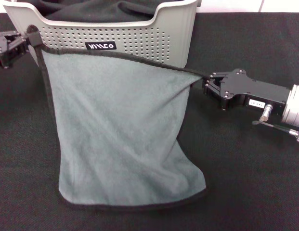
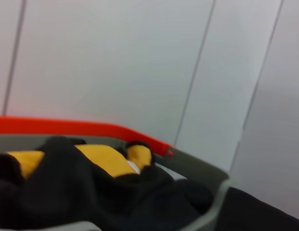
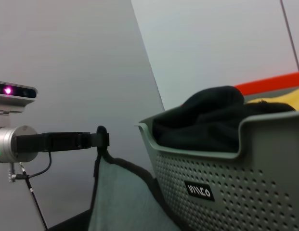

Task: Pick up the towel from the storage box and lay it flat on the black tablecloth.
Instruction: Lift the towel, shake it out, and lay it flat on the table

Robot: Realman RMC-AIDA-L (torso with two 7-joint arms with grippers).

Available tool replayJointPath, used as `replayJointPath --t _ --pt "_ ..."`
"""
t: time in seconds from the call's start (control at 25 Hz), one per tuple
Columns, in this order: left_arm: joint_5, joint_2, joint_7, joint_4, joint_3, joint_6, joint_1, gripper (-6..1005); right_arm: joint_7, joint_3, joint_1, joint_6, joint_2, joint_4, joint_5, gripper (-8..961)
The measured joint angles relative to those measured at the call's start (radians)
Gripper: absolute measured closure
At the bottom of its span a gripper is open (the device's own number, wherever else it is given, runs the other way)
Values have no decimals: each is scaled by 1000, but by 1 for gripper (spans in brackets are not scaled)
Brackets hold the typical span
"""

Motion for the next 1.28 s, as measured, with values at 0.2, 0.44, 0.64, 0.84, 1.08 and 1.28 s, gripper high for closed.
replayJointPath --t 0.2,0.44,0.64,0.84,1.08,1.28 --pt "1 5 -1 5 -47 -2 1 968 0 0 -7 14 2 -39 -3 945" --pt "11 3 7 6 -63 -3 4 969 -3 1 -9 43 1 -54 -2 945" --pt "14 -3 23 0 -58 -23 3 970 -35 -5 -1 91 5 -61 -2 944" --pt "-7 -4 23 4 -63 -6 18 970 -36 -7 -41 92 5 -123 -2 944" --pt "-93 10 17 4 -64 192 39 971 -19 -8 -137 14 0 -250 -3 944" --pt "-107 29 -36 13 -30 366 37 972 84 1 -273 -158 -13 -388 -2 944"
